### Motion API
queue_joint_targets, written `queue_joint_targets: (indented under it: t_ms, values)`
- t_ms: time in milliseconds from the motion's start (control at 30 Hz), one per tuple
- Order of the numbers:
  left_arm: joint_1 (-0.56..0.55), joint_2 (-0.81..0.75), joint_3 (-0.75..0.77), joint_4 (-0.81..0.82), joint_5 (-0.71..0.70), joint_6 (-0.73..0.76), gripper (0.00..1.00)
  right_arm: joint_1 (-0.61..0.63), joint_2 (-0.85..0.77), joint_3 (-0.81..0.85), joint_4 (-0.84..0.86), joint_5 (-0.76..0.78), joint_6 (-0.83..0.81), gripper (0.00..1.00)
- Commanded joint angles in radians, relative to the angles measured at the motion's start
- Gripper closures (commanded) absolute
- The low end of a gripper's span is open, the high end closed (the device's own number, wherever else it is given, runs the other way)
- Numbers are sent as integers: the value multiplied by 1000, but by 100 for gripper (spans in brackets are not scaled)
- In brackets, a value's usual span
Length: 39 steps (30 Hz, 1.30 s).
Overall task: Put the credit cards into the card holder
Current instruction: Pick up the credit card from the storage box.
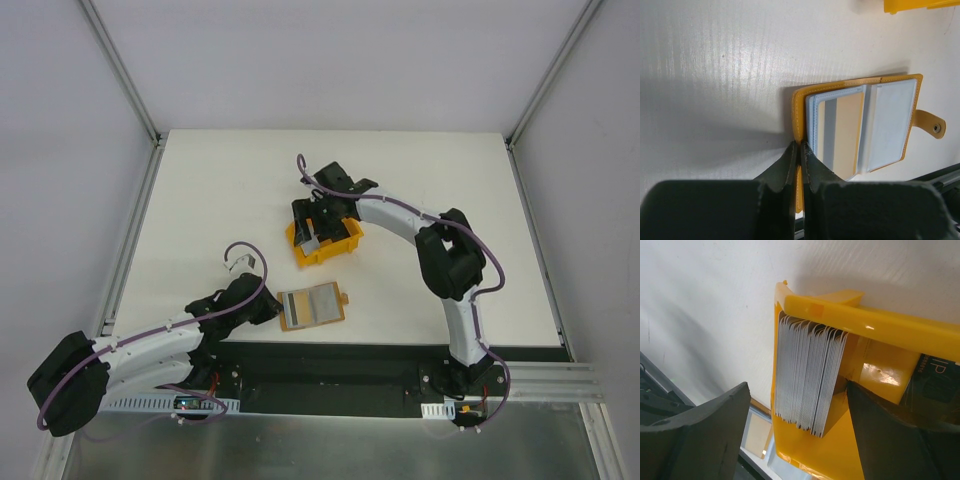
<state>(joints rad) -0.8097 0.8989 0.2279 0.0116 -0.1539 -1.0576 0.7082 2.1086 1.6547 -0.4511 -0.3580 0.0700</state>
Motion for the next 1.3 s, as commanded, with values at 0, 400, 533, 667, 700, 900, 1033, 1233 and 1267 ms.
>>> queue_joint_targets:
  t_ms: [0,400,533,667,700,900,1033,1233,1267]
  values:
    - [10,17,33,-1,20,19,100,0,-87,-3,5,-39,1,23]
    - [9,23,34,8,28,21,100,0,-88,-7,0,-49,10,44]
    - [9,24,36,8,28,21,100,0,-91,-6,-6,-27,14,53]
    - [10,28,37,10,28,21,100,2,-91,-6,-9,-19,17,62]
    - [9,26,37,10,30,22,100,1,-91,-6,-9,-13,16,63]
    - [10,28,37,10,31,22,100,0,-94,-1,-18,1,16,73]
    - [9,25,37,10,31,24,100,0,-101,7,-26,20,11,80]
    - [9,21,33,10,33,25,100,2,-102,31,-57,59,-6,88]
    - [10,18,31,10,34,24,100,1,-104,31,-60,73,-7,91]
